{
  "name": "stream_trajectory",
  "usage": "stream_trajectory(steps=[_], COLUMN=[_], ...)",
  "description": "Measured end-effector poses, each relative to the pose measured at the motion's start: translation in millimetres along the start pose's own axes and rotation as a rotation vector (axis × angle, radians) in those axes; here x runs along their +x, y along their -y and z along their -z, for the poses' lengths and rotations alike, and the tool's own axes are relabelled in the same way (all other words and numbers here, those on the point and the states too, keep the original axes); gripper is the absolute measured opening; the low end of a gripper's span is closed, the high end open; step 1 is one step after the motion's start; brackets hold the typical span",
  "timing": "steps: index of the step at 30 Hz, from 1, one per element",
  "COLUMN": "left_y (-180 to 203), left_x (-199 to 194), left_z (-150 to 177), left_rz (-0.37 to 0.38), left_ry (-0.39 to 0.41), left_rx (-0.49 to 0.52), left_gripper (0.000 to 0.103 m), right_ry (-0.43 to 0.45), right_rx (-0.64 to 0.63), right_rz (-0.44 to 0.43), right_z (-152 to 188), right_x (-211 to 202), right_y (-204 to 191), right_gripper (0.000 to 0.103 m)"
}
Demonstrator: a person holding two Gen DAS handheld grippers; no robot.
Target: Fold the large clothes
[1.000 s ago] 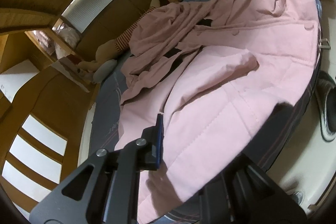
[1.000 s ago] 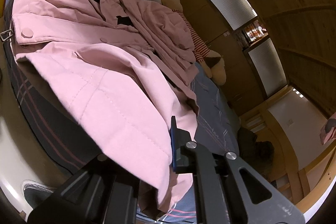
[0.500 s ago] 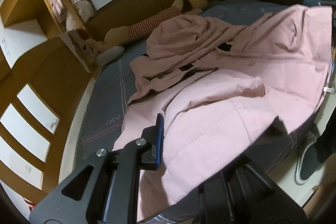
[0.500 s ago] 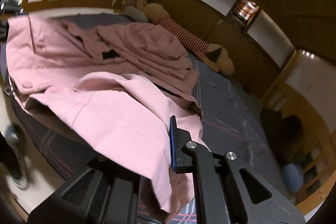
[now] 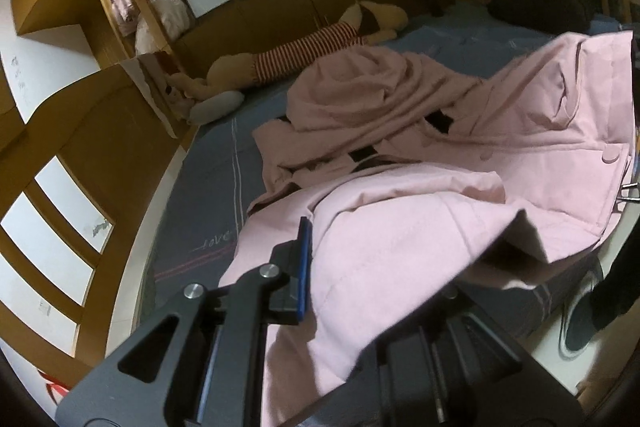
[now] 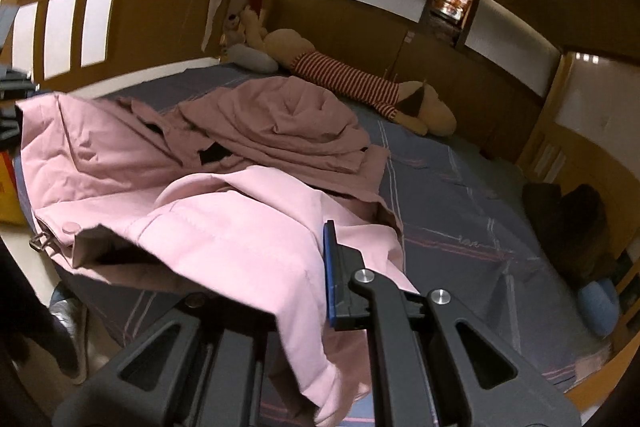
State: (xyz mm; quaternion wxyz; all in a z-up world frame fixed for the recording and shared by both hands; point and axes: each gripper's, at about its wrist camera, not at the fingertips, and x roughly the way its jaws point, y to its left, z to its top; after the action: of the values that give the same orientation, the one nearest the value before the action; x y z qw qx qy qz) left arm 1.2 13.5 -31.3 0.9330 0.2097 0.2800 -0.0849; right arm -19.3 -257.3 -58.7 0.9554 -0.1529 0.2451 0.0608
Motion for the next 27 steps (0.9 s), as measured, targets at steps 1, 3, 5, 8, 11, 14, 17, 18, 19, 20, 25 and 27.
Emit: stream_trajectory(steps=[1, 3, 5, 8, 11, 14, 17, 18, 19, 20, 25, 27], left_y=[-4, -10, -16, -25, -27, -33, -48, -53, -62, -68, -106, -114], left_x=[2, 4, 7, 8, 8, 13, 23, 26, 32, 39, 94, 121], left_z=[0, -1, -1, -7, -21, -33, -50, -59, -71, -80, -143, -163], left_rz=[0.01, 0.025, 0.04, 0.068, 0.061, 0.052, 0.087, 0.093, 0.101, 0.109, 0.133, 0.124], left_ry=[0.003, 0.01, 0.009, 0.015, 0.033, 0.066, 0.07, 0.075, 0.084, 0.088, 0.074, 0.058], left_rx=[-0.029, -0.072, -0.109, -0.163, -0.175, -0.201, -0.247, -0.252, -0.258, -0.266, -0.292, -0.279], left_gripper=[0.01, 0.01, 0.01, 0.01, 0.011, 0.011, 0.011, 0.011, 0.011, 0.011, 0.011, 0.011], right_ry=[0.0, 0.014, 0.031, 0.037, 0.052, 0.063, 0.081, 0.097, 0.103, 0.106, 0.124, 0.125], right_rx=[0.014, 0.037, 0.079, 0.149, 0.203, 0.254, 0.285, 0.292, 0.29, 0.302, 0.372, 0.394], right_rz=[-0.01, -0.018, -0.027, -0.055, -0.078, -0.109, -0.133, -0.139, -0.139, -0.145, -0.19, -0.197], right_z=[1, -2, -4, -7, -11, -20, -36, -44, -48, -56, -93, -109], right_x=[3, 3, 5, 10, 12, 15, 19, 22, 24, 31, 63, 80], right_y=[1, 5, 11, 21, 28, 34, 39, 41, 43, 47, 78, 91], right_gripper=[0.007, 0.007, 0.007, 0.007, 0.007, 0.007, 0.007, 0.007, 0.007, 0.007, 0.007, 0.007])
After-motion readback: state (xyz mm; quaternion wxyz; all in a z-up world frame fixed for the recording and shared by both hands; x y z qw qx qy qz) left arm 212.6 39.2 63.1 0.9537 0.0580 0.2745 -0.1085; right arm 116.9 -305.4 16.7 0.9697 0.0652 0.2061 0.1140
